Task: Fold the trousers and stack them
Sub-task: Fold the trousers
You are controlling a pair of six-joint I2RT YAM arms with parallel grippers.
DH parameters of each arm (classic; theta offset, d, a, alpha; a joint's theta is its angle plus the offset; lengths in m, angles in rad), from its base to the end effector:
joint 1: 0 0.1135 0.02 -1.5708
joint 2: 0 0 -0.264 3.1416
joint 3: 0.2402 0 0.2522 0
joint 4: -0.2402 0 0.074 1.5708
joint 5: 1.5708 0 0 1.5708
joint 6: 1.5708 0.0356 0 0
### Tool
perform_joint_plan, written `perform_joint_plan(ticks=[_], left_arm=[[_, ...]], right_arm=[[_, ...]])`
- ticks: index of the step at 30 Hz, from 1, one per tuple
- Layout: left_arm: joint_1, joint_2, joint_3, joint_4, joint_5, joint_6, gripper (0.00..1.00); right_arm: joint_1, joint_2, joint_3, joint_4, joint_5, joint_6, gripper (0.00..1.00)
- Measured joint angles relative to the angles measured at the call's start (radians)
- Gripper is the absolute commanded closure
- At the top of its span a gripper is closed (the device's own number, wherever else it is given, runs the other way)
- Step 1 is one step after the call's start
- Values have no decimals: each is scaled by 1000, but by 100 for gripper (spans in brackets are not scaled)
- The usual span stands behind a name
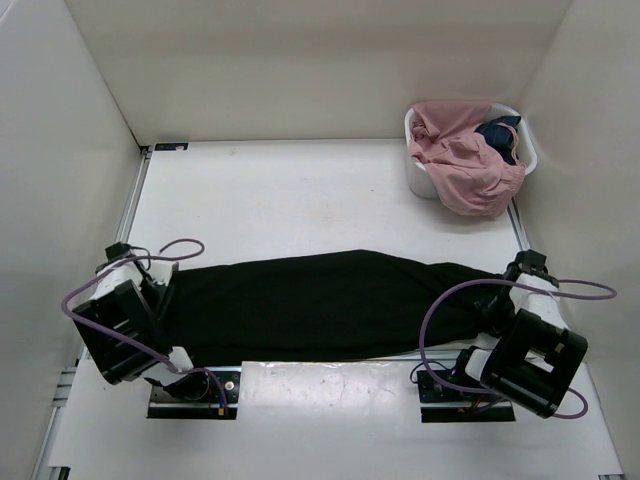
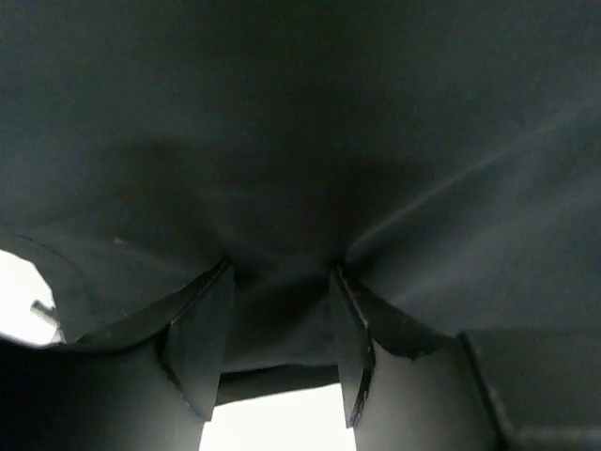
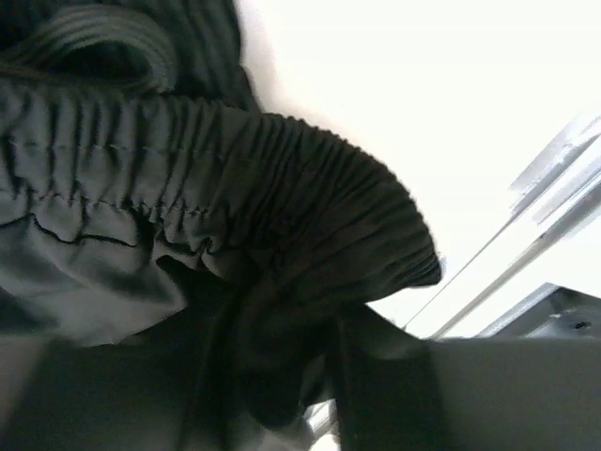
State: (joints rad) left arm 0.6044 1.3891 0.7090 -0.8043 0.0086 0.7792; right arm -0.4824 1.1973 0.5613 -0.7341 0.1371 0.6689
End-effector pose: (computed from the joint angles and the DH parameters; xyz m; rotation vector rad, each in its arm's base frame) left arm 0.1729 0.1191 0.1566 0.2685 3.0569 0.0745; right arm 0.1556 -0.0870 0.1550 1.6089 2.4420 -0.1725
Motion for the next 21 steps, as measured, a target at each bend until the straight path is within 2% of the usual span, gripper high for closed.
perform_joint_plan(ticks=[1,4,8,11,16,18,21], left_arm=[[-38,17,-12,8,-24,-17,43],[-71,37,-1,7,-68,-71,44],[-116,107,54,-11,-106,-123,44],[-191,148,94,1,-117,-156,44],[-344,243,199,11,-106,-238,46],[-405,280,247,22,-97,-270,46],[-478,317,295,48,-94,-308,46]], right_arm=[[6,11,5,5,-2,10,78],[14,31,17,22,-13,31,100],[18,36,26,17,0,39,100],[20,34,46,38,48,38,100],[49,-12,186,39,139,3,100],[113,-30,268,40,208,-25,100],[295,-44,388,48,346,-68,100]])
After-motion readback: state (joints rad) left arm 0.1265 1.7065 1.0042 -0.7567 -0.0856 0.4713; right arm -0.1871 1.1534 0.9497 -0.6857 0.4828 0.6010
